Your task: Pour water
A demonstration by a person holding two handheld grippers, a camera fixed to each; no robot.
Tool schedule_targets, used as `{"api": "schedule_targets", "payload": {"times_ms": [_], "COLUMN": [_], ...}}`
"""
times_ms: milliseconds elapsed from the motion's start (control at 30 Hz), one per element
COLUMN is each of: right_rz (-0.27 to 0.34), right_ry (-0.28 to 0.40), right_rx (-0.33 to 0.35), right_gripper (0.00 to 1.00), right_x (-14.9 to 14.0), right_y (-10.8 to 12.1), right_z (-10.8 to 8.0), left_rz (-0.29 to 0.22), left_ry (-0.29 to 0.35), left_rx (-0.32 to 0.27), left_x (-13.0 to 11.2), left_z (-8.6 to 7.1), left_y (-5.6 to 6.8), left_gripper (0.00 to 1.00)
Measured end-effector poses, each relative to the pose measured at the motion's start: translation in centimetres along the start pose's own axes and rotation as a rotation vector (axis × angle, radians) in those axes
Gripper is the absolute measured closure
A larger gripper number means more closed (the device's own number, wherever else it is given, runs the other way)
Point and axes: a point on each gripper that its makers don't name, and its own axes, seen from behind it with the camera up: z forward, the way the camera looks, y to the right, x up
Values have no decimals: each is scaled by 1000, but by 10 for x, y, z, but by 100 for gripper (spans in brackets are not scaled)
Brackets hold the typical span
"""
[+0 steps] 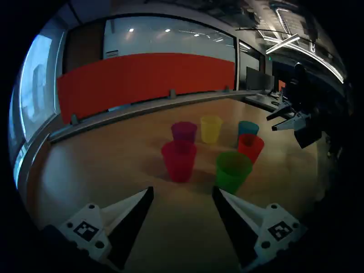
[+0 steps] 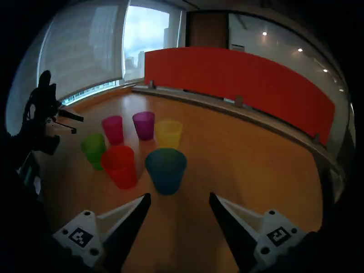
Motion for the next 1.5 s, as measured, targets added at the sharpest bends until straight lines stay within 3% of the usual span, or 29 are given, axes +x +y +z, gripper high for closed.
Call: {"api": "schedule_targets", "payload": {"times_ms": [300,500,800,1100,1400,1500], "right_rz": [28,57,86,128,186,216], "right_ry": [111,212,396,513,545,550], "right_rx": [-97,-208,-421,-569,-603,-603], "right_gripper": [1,0,1,1,1,1], "right_x": [22,42,73,88,92,92], "right_y": [11,24,42,54,59,60], "right_z": [-18,-26,-50,-70,-73,-72], "left_rz": [-30,-48,-123,-168,-119,-125], "left_ry": [125,210,344,443,462,481], "left_rx": [123,224,365,441,516,534], "left_x": [27,44,66,82,89,92], "left_z": [-16,-24,-31,-39,-43,-43], "left_y": [-22,-40,-66,-76,-85,-89], "left_gripper": [4,4,4,4,4,4]}}
